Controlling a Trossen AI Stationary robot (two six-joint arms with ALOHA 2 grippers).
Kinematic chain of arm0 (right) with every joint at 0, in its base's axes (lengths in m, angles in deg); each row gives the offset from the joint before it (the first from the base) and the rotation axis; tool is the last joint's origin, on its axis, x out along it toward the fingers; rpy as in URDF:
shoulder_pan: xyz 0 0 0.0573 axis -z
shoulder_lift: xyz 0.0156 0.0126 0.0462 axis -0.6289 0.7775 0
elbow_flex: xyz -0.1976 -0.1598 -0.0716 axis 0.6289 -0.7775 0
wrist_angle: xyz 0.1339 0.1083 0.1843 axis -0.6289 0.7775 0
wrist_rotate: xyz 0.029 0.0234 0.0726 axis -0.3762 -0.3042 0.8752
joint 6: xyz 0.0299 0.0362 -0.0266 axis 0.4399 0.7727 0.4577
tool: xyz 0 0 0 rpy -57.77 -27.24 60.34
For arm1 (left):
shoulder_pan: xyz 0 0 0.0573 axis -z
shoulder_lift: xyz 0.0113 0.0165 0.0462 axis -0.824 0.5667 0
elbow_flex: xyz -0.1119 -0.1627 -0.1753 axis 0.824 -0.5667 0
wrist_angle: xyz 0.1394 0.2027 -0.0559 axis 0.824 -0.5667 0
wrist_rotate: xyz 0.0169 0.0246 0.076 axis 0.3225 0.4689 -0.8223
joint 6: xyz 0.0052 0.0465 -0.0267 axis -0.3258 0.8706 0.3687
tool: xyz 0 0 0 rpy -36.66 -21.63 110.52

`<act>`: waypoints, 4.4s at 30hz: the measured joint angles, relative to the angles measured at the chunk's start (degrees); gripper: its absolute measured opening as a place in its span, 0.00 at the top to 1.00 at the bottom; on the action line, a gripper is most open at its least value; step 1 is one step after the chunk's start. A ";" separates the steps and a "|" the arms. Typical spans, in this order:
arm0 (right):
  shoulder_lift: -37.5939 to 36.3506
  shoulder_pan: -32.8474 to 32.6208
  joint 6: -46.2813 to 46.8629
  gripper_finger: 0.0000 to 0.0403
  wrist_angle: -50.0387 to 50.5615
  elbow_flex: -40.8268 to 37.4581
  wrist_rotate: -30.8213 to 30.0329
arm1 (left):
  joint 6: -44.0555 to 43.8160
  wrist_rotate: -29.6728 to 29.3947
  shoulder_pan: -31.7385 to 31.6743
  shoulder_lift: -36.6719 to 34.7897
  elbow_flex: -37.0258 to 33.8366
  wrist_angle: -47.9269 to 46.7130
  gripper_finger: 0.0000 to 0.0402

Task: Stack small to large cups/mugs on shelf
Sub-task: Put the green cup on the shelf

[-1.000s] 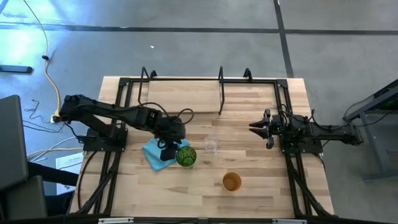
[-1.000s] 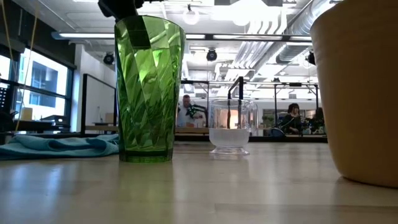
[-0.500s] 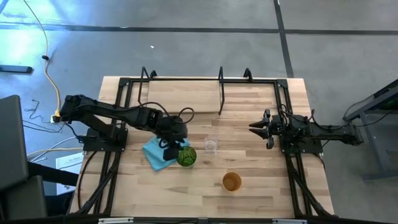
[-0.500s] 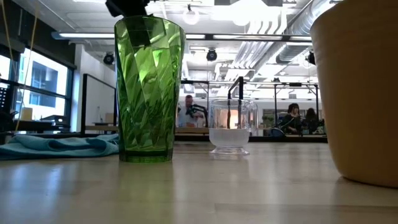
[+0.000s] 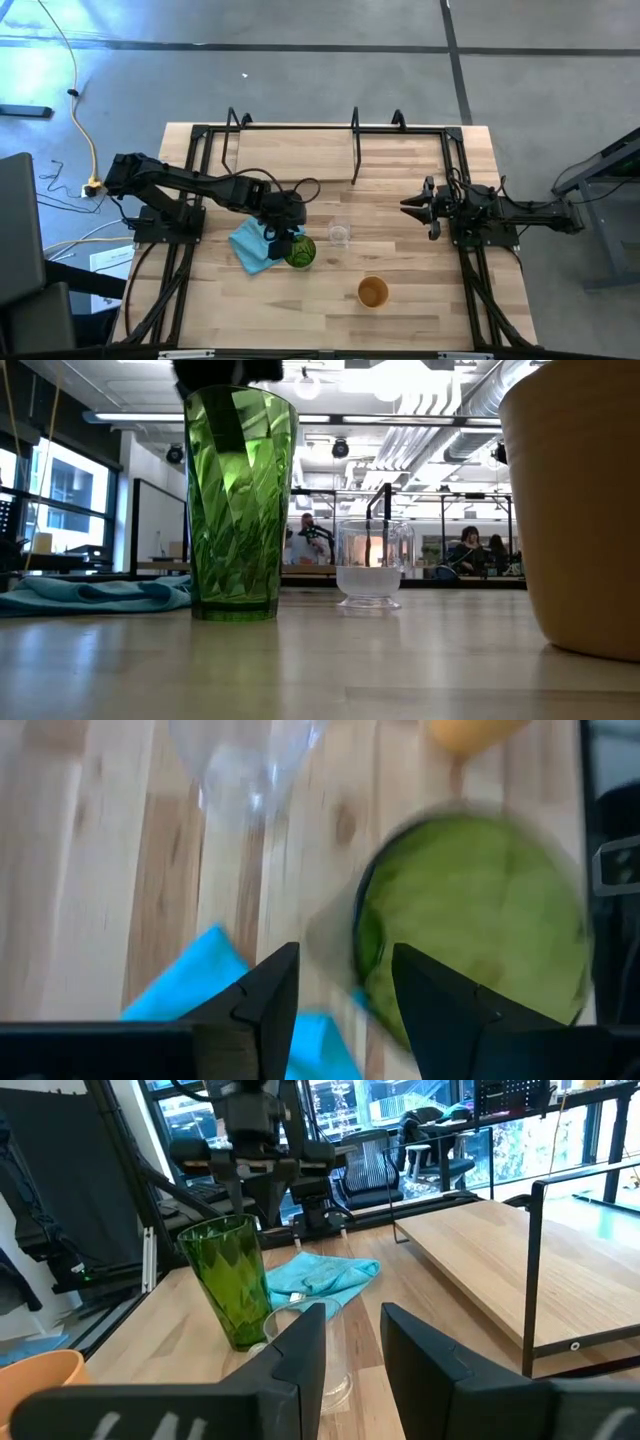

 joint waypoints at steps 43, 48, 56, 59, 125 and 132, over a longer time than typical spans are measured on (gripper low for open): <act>0.87 0.01 0.00 0.77 0.04 0.00 0.13 | 2.47 -10.41 0.00 -0.45 1.50 -5.79 0.98; 0.87 0.00 0.00 0.77 0.04 0.00 0.13 | 3.12 -12.52 -1.57 -0.39 5.70 -13.29 0.99; 0.87 0.02 0.00 0.77 0.04 0.00 0.13 | 6.16 -9.43 -6.02 -0.39 11.32 -16.36 1.00; 0.87 0.02 0.00 0.77 0.04 0.00 0.13 | 7.73 -7.57 -8.07 -0.39 12.41 -16.65 1.00; 0.85 0.02 -0.44 0.77 0.02 -0.02 -0.31 | 26.82 -0.34 -61.55 -2.96 13.78 -21.78 1.00; 0.85 0.01 -0.44 0.77 0.02 -0.02 -0.31 | 26.84 -0.83 -61.57 -1.03 13.75 -20.88 1.00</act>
